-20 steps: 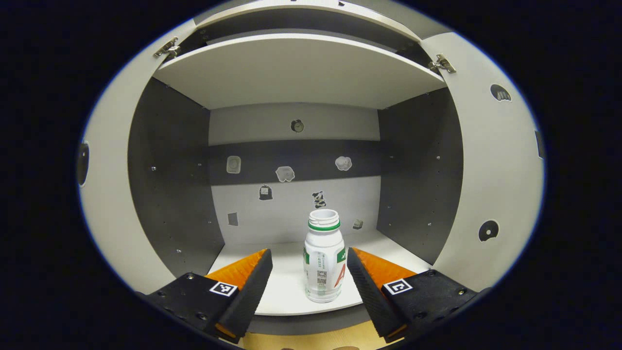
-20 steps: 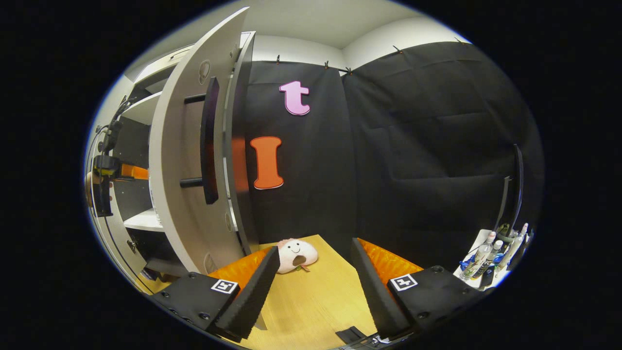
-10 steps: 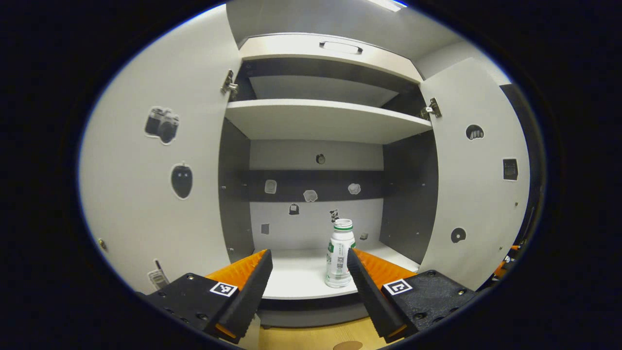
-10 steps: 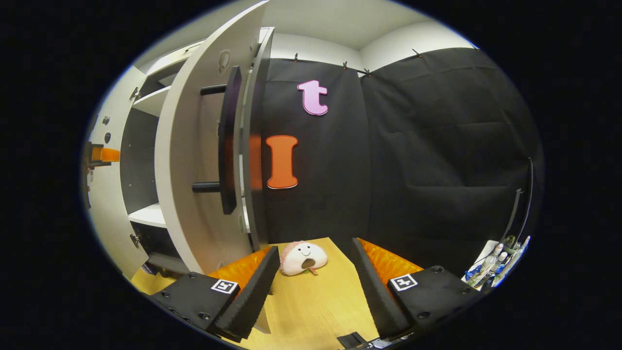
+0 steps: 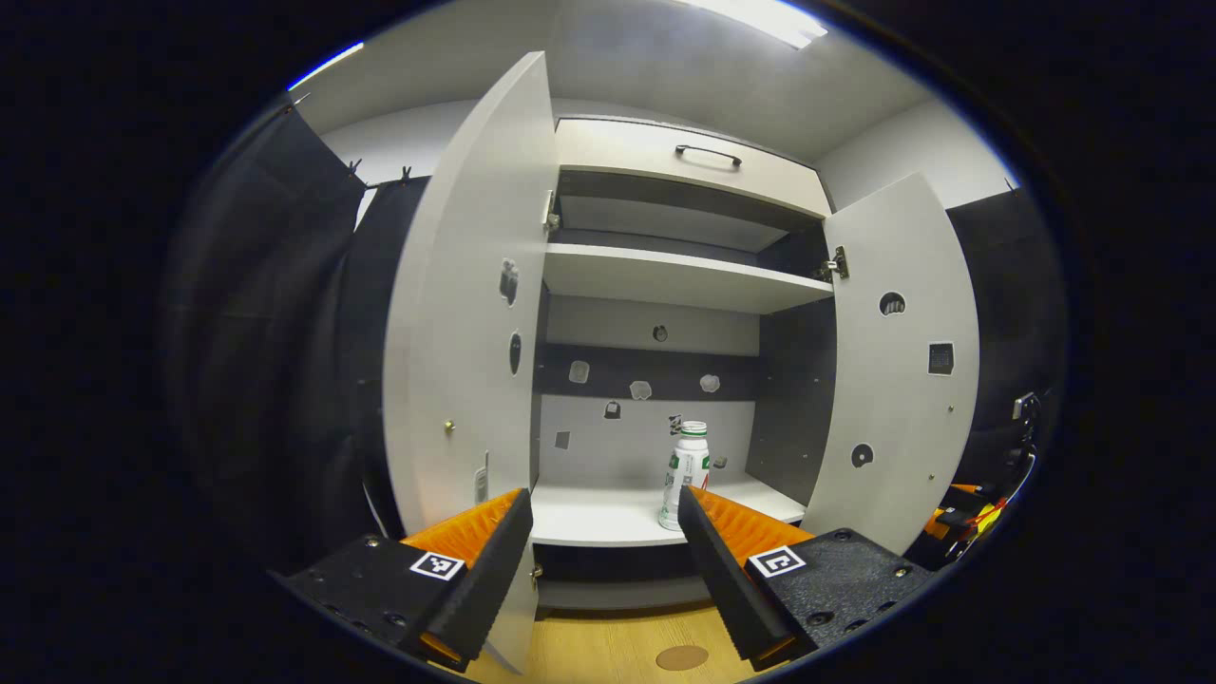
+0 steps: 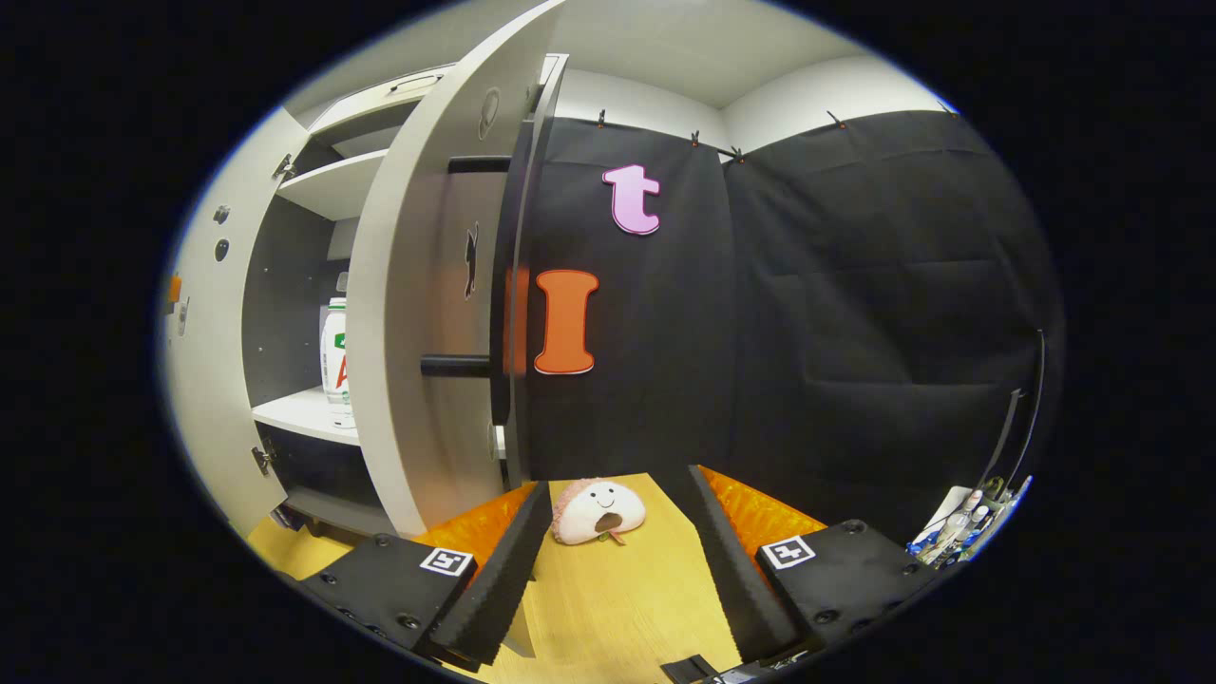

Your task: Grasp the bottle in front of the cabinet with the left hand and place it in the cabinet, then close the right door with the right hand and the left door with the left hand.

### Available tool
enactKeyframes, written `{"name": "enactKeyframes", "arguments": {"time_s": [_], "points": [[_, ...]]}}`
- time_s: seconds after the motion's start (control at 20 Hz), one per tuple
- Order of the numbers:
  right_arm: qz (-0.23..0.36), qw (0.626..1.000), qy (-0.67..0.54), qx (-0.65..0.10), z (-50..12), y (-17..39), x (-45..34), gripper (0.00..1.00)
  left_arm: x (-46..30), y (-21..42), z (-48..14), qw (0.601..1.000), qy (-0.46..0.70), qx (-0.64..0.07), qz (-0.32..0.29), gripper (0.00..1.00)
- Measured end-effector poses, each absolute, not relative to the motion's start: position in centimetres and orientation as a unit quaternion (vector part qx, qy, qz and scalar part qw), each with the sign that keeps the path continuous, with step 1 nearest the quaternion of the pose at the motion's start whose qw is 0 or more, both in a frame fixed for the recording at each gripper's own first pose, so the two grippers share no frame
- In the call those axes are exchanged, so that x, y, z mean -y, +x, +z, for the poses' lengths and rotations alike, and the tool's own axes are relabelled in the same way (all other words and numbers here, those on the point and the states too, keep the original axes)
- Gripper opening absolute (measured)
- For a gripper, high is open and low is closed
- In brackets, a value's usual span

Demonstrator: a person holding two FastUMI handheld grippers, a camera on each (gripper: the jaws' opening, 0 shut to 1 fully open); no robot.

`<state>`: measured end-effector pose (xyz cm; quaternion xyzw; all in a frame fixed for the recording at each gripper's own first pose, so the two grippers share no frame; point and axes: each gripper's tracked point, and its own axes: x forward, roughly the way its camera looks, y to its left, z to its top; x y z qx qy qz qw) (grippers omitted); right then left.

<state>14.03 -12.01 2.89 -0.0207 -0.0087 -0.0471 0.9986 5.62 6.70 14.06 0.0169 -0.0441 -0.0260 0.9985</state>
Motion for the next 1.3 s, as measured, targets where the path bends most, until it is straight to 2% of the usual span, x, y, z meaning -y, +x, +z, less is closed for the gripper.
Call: {"name": "enactKeyframes", "arguments": {"time_s": [0.05, 0.25, 0.3, 1.3], "points": [[-0.048, 0.999, -0.019, 0.007, 2.9, 14.0, 11.8, 0.87, -7.4, 4.9, 13.7, 0.999, 0.007, 0.042, -0.022, 0.94], [-0.046, 0.999, -0.005, 0.007, 2.5, 13.6, 10.7, 0.84, -10.6, 3.0, 11.9, 0.999, -0.019, 0.032, -0.003, 0.95], [-0.043, 0.999, -0.003, 0.006, 2.5, 13.6, 10.2, 0.92, -11.3, 2.8, 11.4, 0.999, -0.021, 0.024, 0.006, 0.95], [0.121, 0.991, -0.047, 0.017, 2.6, 17.6, -8.1, 0.93, -17.9, -0.9, 8.9, 0.995, -0.016, 0.009, 0.094, 0.95]]}}
